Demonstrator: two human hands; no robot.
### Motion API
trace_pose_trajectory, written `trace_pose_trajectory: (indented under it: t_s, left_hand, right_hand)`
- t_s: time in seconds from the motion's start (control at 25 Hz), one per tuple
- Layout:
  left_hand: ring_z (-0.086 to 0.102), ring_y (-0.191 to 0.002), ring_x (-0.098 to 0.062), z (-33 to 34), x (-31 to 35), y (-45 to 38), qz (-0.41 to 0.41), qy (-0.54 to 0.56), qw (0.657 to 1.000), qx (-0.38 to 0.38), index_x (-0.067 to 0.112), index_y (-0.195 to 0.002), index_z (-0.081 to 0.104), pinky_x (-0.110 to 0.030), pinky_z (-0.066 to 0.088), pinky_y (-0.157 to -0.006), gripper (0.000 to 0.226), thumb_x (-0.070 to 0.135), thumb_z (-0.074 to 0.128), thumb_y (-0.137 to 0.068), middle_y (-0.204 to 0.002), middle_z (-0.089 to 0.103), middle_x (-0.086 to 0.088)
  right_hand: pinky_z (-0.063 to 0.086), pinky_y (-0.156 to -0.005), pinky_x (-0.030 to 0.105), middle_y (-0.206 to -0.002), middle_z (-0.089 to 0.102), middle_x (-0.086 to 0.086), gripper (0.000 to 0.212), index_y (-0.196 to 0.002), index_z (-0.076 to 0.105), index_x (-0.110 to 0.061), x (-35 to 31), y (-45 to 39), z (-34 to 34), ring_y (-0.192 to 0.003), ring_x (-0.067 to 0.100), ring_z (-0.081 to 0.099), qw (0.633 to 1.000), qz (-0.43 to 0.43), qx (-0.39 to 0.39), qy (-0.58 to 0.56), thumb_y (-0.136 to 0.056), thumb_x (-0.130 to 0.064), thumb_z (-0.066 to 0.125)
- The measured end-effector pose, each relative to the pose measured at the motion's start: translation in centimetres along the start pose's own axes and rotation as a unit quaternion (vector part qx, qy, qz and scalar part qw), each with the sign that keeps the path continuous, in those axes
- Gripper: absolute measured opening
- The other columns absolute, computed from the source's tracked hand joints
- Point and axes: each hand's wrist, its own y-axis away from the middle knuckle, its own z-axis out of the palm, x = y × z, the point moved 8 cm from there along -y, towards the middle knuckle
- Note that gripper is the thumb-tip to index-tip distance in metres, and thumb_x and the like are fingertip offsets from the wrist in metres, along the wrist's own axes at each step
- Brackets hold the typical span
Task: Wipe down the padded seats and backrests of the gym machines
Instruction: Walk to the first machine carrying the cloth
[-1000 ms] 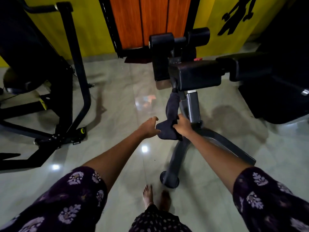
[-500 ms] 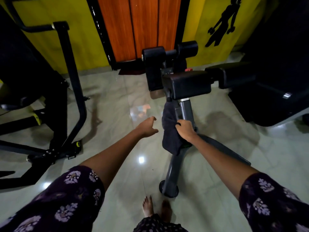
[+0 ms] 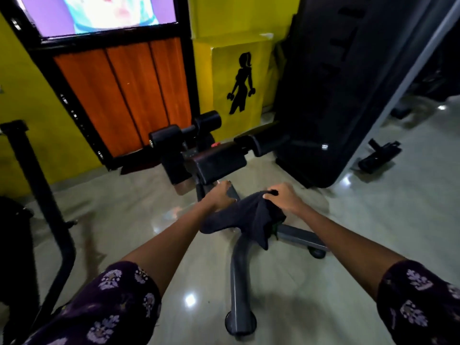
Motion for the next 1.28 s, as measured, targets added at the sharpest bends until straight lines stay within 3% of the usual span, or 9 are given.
trace_pose_trajectory:
  t_s: [0.28, 0.44, 0.68, 0.84, 1.0, 1.28]
  left_hand:
    - [0.042, -0.129, -0.028, 5.8, 13.0, -2.6, 0.101, -0.042, 0.992, -0.066, 0.002, -0.139, 0.034, -0.028, 0.034, -0.100, 0.061, 0.018, 0.064, -0.089, -0.143, 0.041, -0.016]
    - [0.041, -0.130, -0.028, 9.8, 23.0, -4.1, 0.161, -0.048, 0.983, -0.073, 0.000, -0.140, 0.033, -0.028, 0.033, -0.100, 0.061, 0.018, 0.063, -0.090, -0.144, 0.039, -0.017]
    - [0.046, -0.125, -0.028, 18.3, 36.9, -5.8, 0.189, -0.033, 0.976, -0.103, 0.002, -0.137, 0.037, -0.029, 0.037, -0.097, 0.061, 0.018, 0.067, -0.086, -0.139, 0.045, -0.016]
    - [0.048, -0.124, -0.027, 22.7, 44.7, -7.3, 0.206, -0.025, 0.971, -0.116, 0.004, -0.136, 0.039, -0.029, 0.040, -0.096, 0.059, 0.019, 0.067, -0.087, -0.139, 0.046, -0.015]
    - [0.046, -0.126, -0.027, 26.5, 51.8, -10.9, 0.237, -0.034, 0.962, -0.133, 0.005, -0.138, 0.038, -0.030, 0.039, -0.098, 0.061, 0.021, 0.067, -0.087, -0.141, 0.044, -0.014]
    - [0.045, -0.127, -0.028, 32.3, 65.0, -22.0, 0.279, -0.039, 0.947, -0.153, 0.003, -0.140, 0.035, -0.032, 0.038, -0.101, 0.065, 0.024, 0.067, -0.087, -0.141, 0.044, -0.014]
  right_hand:
    - [0.048, -0.074, 0.037, -0.082, 0.068, 0.019, 0.020, -0.083, 0.068, 0.007, 8.0, 5.3, -11.0, -0.080, 0.029, 0.063, 0.994, 0.022, 0.104, 0.037, -0.086, -0.013, 0.065]
    - [0.037, -0.067, 0.024, -0.083, 0.068, 0.020, 0.014, -0.081, 0.068, 0.005, 14.5, 8.5, -19.2, -0.080, 0.030, 0.062, 0.983, 0.039, 0.167, 0.061, -0.086, -0.007, 0.064]
    - [0.034, -0.063, 0.027, -0.078, 0.066, 0.022, 0.018, -0.073, 0.064, 0.005, 26.4, 13.5, -30.9, -0.076, 0.031, 0.061, 0.965, 0.112, 0.225, 0.072, -0.084, -0.009, 0.065]
    - [0.031, -0.063, 0.027, -0.078, 0.063, 0.021, 0.022, -0.067, 0.055, -0.006, 32.5, 15.6, -36.7, -0.070, 0.023, 0.051, 0.950, 0.142, 0.271, 0.070, -0.086, -0.011, 0.064]
    - [0.043, -0.068, 0.035, -0.079, 0.066, 0.022, 0.023, -0.079, 0.064, 0.009, 39.7, 15.8, -41.2, -0.076, 0.032, 0.060, 0.935, 0.185, 0.300, 0.045, -0.085, -0.013, 0.064]
    - [0.040, -0.068, 0.028, -0.082, 0.067, 0.020, 0.017, -0.082, 0.069, 0.007, 51.5, 11.2, -51.0, -0.080, 0.030, 0.061, 0.923, 0.207, 0.321, 0.045, -0.085, -0.009, 0.064]
